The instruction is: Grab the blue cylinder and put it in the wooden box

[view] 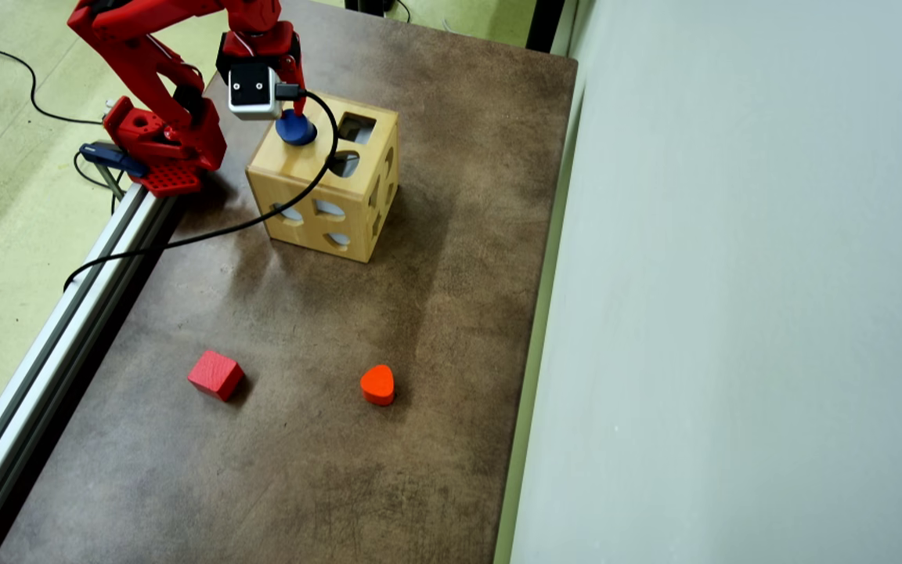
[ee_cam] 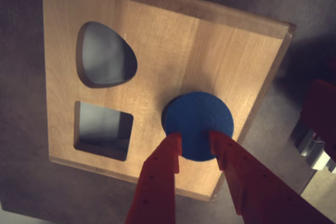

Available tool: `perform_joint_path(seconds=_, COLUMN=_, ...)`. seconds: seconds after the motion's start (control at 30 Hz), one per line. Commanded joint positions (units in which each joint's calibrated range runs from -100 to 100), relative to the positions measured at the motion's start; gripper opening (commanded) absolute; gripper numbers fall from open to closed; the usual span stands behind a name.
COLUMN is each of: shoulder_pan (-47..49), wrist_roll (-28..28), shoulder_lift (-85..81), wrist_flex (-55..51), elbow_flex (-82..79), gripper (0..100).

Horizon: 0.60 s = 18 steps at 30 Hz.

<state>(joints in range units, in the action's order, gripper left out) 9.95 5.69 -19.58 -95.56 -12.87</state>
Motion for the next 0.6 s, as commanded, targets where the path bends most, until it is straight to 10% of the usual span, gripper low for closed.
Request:
perform_joint_path(seconds=0.0, shoulder_pan=2.08, wrist_roll=0.24, shoulder_lift=5.18, wrist_flex=1.83, elbow_flex=-5.29, gripper=9)
perform_joint_path(seconds=0.57, shoulder_pan=-6.68, wrist_roll=0.2, shoulder_lift=-2.89, wrist_flex=-2.67, elbow_flex=8.75, gripper=9)
